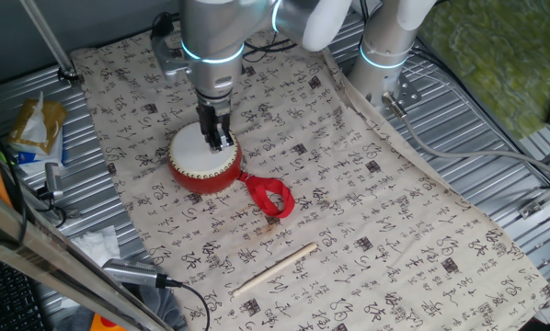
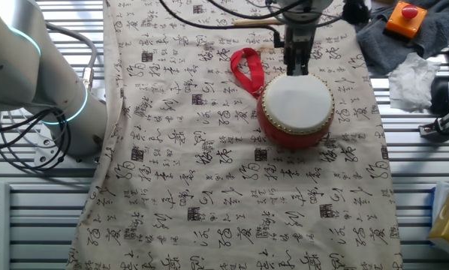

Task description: Play the drum

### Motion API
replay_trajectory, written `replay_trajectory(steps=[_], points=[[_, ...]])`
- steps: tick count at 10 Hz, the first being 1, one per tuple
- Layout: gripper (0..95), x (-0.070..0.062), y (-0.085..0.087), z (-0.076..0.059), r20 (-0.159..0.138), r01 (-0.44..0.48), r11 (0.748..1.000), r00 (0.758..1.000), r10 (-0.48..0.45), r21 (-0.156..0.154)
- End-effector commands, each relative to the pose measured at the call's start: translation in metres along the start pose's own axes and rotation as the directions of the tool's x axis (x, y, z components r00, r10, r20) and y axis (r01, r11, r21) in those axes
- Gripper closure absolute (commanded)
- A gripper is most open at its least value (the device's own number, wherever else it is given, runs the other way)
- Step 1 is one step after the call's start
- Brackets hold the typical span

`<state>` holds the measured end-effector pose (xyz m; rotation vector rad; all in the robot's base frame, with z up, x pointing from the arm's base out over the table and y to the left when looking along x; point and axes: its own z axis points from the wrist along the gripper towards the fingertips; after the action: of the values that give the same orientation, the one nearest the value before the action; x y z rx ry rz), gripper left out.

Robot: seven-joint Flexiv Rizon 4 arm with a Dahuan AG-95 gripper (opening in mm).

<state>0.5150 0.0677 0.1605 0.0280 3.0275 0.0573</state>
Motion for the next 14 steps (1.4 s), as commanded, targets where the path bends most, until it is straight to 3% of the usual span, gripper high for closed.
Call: replay_trajectory(steps=[1, 3, 10, 11, 12, 13, 14], points=[[95.0, 0.0012, -0.0002, -0.0005, -0.005, 0.002, 1.0, 1.0, -0.002, 0.002], [95.0, 0.0016, -0.0004, -0.0006, -0.012, 0.035, 0.999, 0.999, -0.035, 0.001], [95.0, 0.0015, -0.0005, 0.0006, -0.019, 0.021, 1.0, 1.0, -0.021, 0.004], [95.0, 0.0015, -0.0005, 0.0006, -0.009, 0.054, 0.998, 0.999, -0.054, 0.016], [95.0, 0.0015, -0.0005, 0.0006, -0.007, 0.137, 0.988, 0.991, -0.137, 0.075], [95.0, 0.0015, -0.0005, 0.0006, -0.017, 0.204, 0.974, 0.979, -0.203, 0.103], [95.0, 0.0015, -0.0005, 0.0006, -0.027, 0.258, 0.961, 0.966, -0.256, 0.102]])
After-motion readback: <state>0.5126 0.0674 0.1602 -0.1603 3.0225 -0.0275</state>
